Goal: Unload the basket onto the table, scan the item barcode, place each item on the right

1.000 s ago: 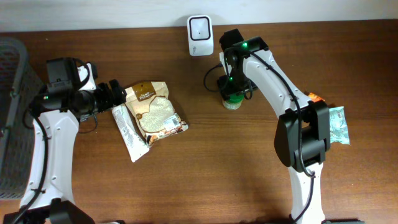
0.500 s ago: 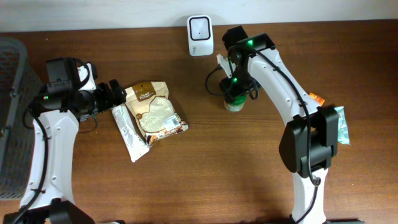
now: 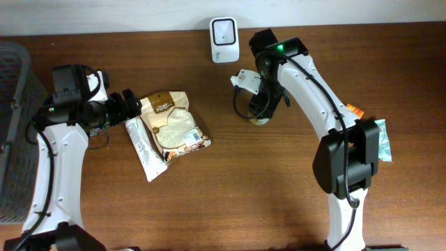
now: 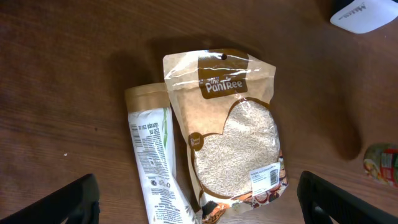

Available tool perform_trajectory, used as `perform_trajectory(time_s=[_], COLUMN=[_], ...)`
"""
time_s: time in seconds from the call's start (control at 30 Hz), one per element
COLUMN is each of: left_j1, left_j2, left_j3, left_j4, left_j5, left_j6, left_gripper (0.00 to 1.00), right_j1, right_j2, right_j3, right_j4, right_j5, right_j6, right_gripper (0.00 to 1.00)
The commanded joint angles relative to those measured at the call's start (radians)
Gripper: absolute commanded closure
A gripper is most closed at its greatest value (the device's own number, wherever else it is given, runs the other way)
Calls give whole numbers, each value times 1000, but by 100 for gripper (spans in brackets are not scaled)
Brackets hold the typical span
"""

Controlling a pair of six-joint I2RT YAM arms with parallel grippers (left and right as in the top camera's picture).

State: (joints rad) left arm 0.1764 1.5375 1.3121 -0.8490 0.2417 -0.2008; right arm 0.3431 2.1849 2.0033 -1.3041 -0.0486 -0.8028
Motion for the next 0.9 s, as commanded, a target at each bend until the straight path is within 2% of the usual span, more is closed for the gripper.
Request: perform_trajectory(time_s=[0.0,0.1,0.17,0.23,0.3,0.33,0.37,0.4,0.6,0.7,0.73,0.87], left_j1=[3,3,3,3,3,3,3,3,3,3,3,3], left_j2=[-2,-2,-2,-2,-2,-2,-2,-2,-2,-2,-2,-2], left_j3=[3,3,3,3,3,3,3,3,3,3,3,3], left_j4=[1,1,1,1,1,1,1,1,1,1,1,1], left_j5=[-3,-3,-3,-3,-3,-3,-3,-3,-3,-3,-3,-3], left_j6=[20,20,20,20,20,20,20,20,20,20,20,20], left_gripper=[1,1,1,1,1,1,1,1,1,1,1,1], right_j1=[3,3,3,3,3,3,3,3,3,2,-2,-3], right_j2=[-36,-36,-36,-38,-42,-42,-42,-42,-40,-40,-40,-34], right_j3=[-1,-1,-1,7,89,151,259,302,341,341,341,336], right_j4=[6,27,40,41,17,-23,-125,-176,-263,-249,-247,-244], right_j5=[26,26,18,-11,-11,-11,-11,-11,-85,-58,-17,135], right_j6=[-198,-215,-212,-154,132,277,508,589,641,853,977,1229], right_gripper=[23,16,16,10,0,2,2,2,2,8,8,12])
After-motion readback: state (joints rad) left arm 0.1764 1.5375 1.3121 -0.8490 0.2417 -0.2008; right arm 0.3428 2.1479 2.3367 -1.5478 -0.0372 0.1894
